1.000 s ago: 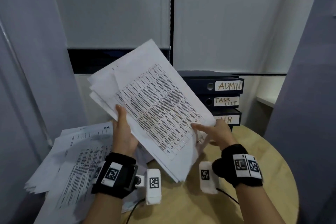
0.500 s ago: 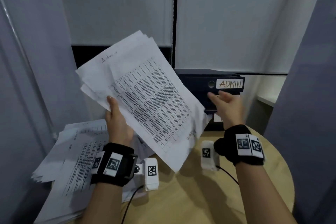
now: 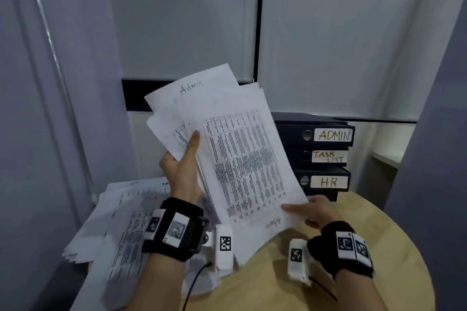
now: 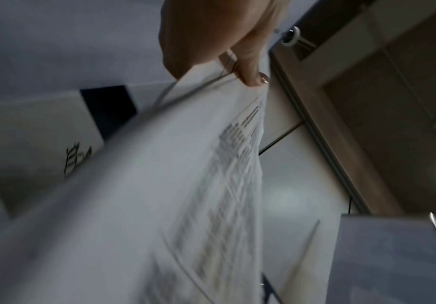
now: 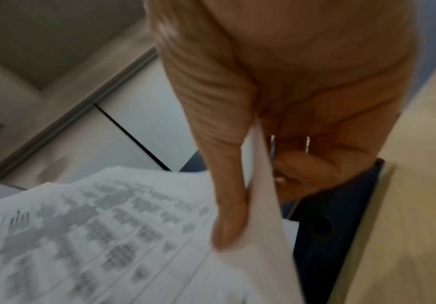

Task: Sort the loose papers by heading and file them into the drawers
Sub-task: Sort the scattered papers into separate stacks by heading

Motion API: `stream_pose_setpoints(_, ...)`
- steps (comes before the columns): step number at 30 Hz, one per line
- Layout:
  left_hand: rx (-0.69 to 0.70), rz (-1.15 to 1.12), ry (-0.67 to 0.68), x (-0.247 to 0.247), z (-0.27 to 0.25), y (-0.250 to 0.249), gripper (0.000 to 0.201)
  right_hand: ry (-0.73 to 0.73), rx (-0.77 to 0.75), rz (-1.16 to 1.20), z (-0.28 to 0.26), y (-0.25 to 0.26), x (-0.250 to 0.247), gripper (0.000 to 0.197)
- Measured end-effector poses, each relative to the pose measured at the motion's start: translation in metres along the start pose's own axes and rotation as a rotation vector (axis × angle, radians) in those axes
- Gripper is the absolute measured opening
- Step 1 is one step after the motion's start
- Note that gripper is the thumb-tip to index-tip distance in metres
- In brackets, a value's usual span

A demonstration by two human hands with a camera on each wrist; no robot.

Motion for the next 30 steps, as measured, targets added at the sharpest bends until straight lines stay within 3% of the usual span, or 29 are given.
stream_pose_setpoints(3,0.204,0.128,-0.026,0.001,0.013,-0.018,0.007,-0.492,-0.106,0.017,-0.008,0.013,-0.037,0.025)
stream_pose_setpoints(5,0.314,0.219,-0.004,0.004,0.020,-0.029,0.011,-0.756,-0.182,0.028,-0.023,0.029,-0.059,0.018)
stream_pose_setpoints(7,0.366,0.283,0.043,0.010,0.024,-0.034,0.015,-0.935,-0.313,0.054,-0.038,0.046,-0.072,0.020)
stream_pose_setpoints(9,0.402,0.361,0.085,0.017,0.024,-0.037,0.017,-0.998,-0.453,0.131,-0.051,0.063,-0.079,0.026)
stream_pose_setpoints(12,0.359,0.441,0.227,0.031,0.018,-0.030,0.020,-0.977,-0.759,0.204,-0.067,0.093,-0.080,0.017)
stream_pose_setpoints(14,0.301,0.447,0.357,0.042,0.007,-0.025,0.021,-0.904,-0.922,0.074,-0.072,0.117,-0.069,0.013)
stream_pose_setpoints(16,0.296,0.504,0.495,0.050,-0.010,-0.020,0.021,-0.834,-0.991,-0.072,-0.071,0.136,-0.053,0.016)
stream_pose_setpoints(18,0.203,0.516,0.655,0.054,-0.026,-0.008,0.036,-0.754,-1.046,-0.087,-0.072,0.150,-0.039,0.014)
stream_pose_setpoints(20,0.145,0.643,0.737,0.052,-0.034,0.007,0.056,-0.661,-1.105,-0.053,-0.074,0.161,-0.029,0.014)
stream_pose_setpoints(21,0.178,0.760,0.750,0.049,-0.035,0.014,0.053,-0.636,-1.116,-0.026,-0.074,0.164,-0.027,0.017)
stream_pose_setpoints(23,0.254,0.876,0.689,0.045,-0.036,0.018,0.030,-0.726,-1.048,0.001,-0.069,0.161,-0.029,0.031)
stream_pose_setpoints(25,0.213,0.786,0.536,0.037,-0.028,0.014,0.020,-0.866,-0.851,0.083,-0.064,0.145,-0.039,0.065)
stream_pose_setpoints(26,0.164,0.687,0.470,0.034,-0.024,0.009,0.016,-0.854,-0.752,0.155,-0.060,0.133,-0.044,0.087)
stream_pose_setpoints(28,0.111,0.530,0.428,0.033,-0.019,-0.005,0.011,-0.579,-0.601,0.337,-0.040,0.110,-0.044,0.118)
stream_pose_setpoints(30,0.093,0.493,0.506,0.043,-0.021,-0.015,0.013,-0.198,-0.579,0.466,-0.028,0.096,-0.035,0.122)
Point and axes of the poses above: each hand's wrist, its own z-axis towards the middle knuckle, its own x-axis out of the palm, y = z × x, the point moved 5 cm from there along z, towards the middle knuckle, and after that the axes turned 10 degrees about -z, right-handed, at the moved point
